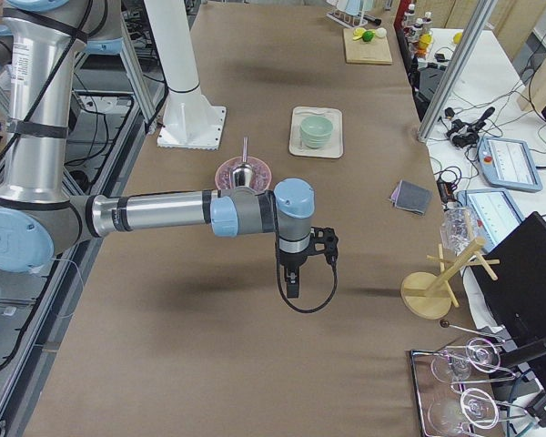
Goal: Stack green bowls together
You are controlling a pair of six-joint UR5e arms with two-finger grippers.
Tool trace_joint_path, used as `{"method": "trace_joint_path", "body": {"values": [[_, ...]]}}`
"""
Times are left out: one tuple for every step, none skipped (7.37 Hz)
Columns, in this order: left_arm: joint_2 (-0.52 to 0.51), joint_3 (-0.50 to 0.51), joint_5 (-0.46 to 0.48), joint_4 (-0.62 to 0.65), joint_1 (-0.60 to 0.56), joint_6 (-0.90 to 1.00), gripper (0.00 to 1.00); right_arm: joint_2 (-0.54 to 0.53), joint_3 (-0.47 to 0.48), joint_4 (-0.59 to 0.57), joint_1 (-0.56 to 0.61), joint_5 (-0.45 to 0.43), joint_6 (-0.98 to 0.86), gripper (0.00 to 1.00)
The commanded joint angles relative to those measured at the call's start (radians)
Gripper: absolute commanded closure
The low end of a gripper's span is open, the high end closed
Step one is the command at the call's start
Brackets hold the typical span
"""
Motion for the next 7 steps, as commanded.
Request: {"method": "trace_joint_path", "body": {"values": [[-0.008,-0.008,-0.004,-0.009,-0.001,0.005,0.02,-0.012,0.066,-0.001,0.016,-0.009,0.003,0.0],[0.003,-0.008,-0.003,-0.032,-0.001,0.001,0.02,-0.012,0.048,0.0,0.016,-0.012,0.001,0.0],[0.003,-0.014,-0.004,-0.044,-0.001,-0.001,0.02,-0.011,0.047,0.0,0.016,-0.003,0.003,0.0],[-0.002,-0.025,-0.006,-0.044,-0.001,0.002,0.02,-0.012,0.047,0.0,0.016,0.0,0.004,0.0],[-0.002,-0.034,-0.006,-0.056,-0.001,0.005,0.02,-0.012,0.044,-0.001,0.014,0.0,0.004,0.0],[0.004,-0.028,-0.004,-0.09,-0.003,0.005,0.02,-0.018,0.033,-0.001,0.016,0.002,0.006,0.0],[0.006,-0.024,-0.004,-0.101,-0.003,0.004,0.02,-0.018,0.025,-0.001,0.014,0.002,0.006,0.0]]}}
